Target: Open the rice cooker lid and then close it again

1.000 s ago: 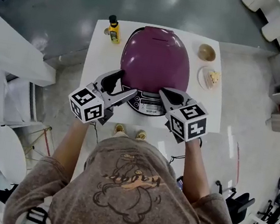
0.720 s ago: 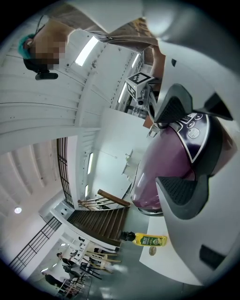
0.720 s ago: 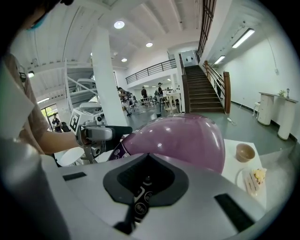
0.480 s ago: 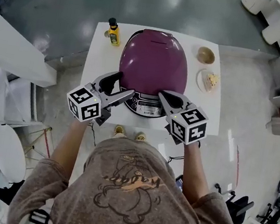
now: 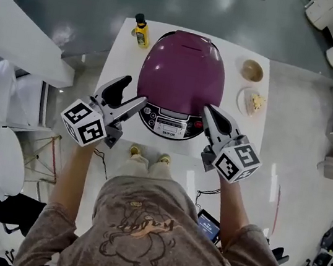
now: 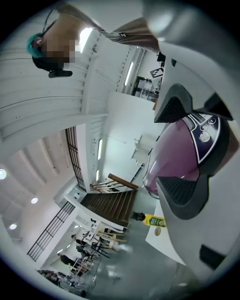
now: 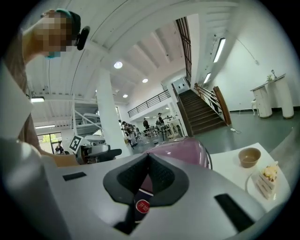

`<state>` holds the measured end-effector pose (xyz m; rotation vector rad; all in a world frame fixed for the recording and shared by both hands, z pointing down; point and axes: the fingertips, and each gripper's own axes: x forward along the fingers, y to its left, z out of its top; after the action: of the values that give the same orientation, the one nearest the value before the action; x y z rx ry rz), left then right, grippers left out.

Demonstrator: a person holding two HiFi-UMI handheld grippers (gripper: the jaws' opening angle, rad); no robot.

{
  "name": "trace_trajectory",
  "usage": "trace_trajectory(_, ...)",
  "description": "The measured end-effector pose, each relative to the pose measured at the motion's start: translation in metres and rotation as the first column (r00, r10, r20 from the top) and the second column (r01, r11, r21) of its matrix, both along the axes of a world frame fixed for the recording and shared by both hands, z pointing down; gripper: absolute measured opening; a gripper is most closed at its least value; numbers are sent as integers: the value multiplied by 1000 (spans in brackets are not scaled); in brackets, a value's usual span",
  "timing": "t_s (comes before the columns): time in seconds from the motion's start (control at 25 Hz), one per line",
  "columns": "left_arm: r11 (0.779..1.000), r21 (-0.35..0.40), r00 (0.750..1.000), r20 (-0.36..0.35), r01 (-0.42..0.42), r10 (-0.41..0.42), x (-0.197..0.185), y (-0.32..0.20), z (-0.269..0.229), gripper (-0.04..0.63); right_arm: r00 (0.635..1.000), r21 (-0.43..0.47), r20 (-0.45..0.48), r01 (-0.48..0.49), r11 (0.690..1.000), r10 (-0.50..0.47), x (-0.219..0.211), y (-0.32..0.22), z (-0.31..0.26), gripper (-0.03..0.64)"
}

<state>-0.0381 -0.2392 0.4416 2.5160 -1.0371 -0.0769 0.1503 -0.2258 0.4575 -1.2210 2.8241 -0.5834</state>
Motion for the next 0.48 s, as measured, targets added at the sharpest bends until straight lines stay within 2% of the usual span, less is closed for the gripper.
trace_trajectory(0.12,999,-2,999,4,42,-42,-6,8,-6,379,1000,24,-18,12,1000,-11,5,-3,-1,3)
trace_trajectory(0.28,1000,9,999,42,29,-30,-7,21,-8,377,999,26,-44,25,999,-24,3,0,0,5)
trace_trajectory(0.48,1000,24,999,48,4,-5,-5,35,-12,379,996,31,-90,18,999,-15,-2,15,2,4)
